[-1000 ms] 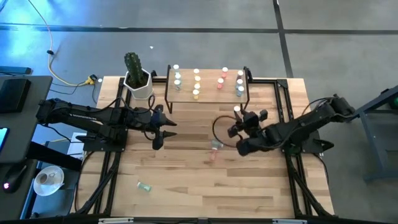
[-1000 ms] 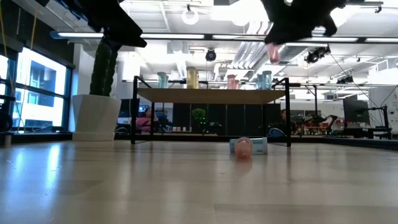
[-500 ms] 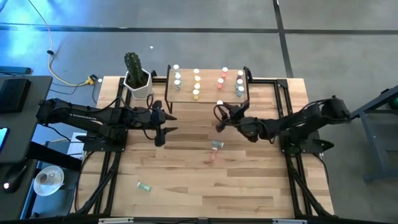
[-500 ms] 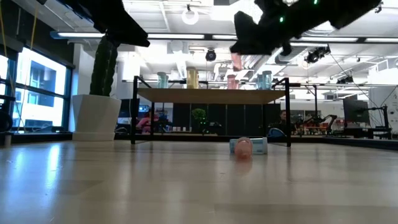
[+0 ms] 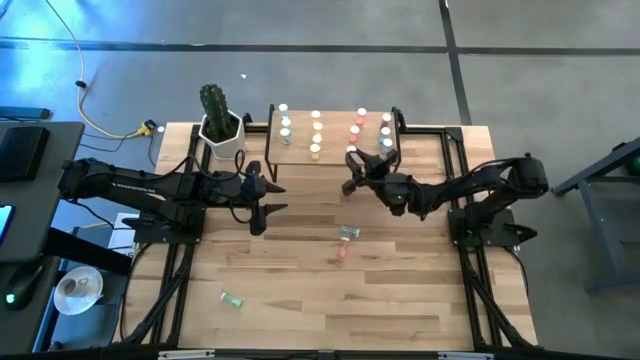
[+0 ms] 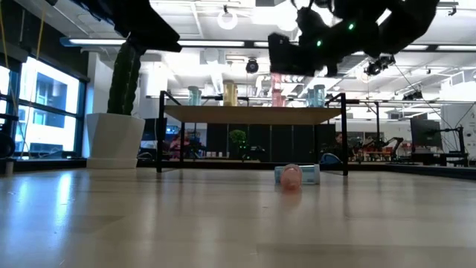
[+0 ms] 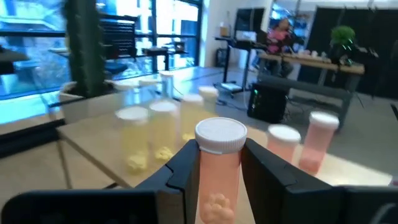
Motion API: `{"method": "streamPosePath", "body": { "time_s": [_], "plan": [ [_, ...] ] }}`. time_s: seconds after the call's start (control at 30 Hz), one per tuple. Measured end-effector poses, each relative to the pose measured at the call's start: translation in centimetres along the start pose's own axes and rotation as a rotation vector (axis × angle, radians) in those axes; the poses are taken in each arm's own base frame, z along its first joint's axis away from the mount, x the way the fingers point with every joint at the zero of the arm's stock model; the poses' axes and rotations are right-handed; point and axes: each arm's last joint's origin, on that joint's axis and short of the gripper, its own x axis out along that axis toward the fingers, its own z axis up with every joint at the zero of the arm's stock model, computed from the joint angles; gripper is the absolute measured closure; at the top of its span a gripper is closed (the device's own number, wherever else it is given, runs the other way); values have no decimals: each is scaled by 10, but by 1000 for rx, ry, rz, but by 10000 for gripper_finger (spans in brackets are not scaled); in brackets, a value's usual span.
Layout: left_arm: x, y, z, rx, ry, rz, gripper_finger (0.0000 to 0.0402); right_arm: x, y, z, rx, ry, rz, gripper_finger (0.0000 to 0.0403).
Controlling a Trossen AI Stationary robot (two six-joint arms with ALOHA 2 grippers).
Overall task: Pick and place medicine bottles onto shelf by color
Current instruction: Put the orange pill bottle on the shelf
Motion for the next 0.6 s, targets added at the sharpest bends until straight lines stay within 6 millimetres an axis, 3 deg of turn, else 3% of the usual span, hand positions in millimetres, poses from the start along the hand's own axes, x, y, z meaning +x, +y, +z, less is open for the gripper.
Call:
{"method": "streamPosePath", "body": {
  "time_s": [0.2, 0.6],
  "plan": [
    [0, 0, 0, 58, 0, 0, 213, 15, -3, -18, 57, 25, -52, 310],
    [0, 0, 0, 103, 0, 4, 213, 28, -10, -28, 6, 38, -116, 310]
  ]
}}
